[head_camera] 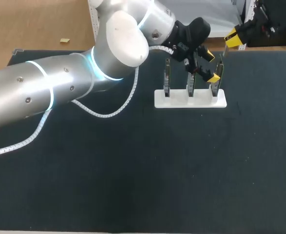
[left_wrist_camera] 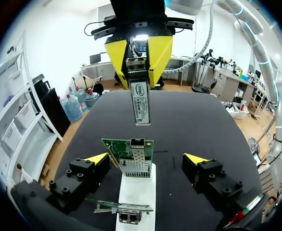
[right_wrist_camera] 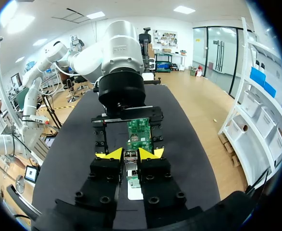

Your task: Pick up the optical module with the left hand, and insert it into the network port with the right hand.

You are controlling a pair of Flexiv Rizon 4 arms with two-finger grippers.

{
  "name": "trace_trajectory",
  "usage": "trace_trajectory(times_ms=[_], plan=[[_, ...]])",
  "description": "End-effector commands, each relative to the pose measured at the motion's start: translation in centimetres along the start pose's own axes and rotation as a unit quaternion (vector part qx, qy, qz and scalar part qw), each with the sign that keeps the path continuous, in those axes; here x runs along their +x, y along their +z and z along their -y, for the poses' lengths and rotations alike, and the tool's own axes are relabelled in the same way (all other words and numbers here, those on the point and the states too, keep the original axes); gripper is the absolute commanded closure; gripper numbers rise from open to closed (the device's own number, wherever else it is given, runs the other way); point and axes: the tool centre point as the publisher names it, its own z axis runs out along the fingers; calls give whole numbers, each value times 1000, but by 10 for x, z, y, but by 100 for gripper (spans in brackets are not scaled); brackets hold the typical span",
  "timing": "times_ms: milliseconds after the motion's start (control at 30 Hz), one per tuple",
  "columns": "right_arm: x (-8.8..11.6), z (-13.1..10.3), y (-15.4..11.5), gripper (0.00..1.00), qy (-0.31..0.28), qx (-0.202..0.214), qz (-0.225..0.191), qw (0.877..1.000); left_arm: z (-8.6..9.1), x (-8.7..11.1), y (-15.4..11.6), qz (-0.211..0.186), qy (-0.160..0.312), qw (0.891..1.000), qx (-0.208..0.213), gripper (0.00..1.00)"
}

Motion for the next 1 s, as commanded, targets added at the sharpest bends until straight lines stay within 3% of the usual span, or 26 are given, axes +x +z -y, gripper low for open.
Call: trace_trajectory(times_ms=[33, 1000], plan=[[0, -4, -1, 100, 0, 4, -1, 1000, -2, 1, 1, -1, -4, 1000, 3, 0], [4, -6, -3, 100, 0, 2, -1, 1000, 1, 0, 7, -15, 1, 1000, 5, 0]])
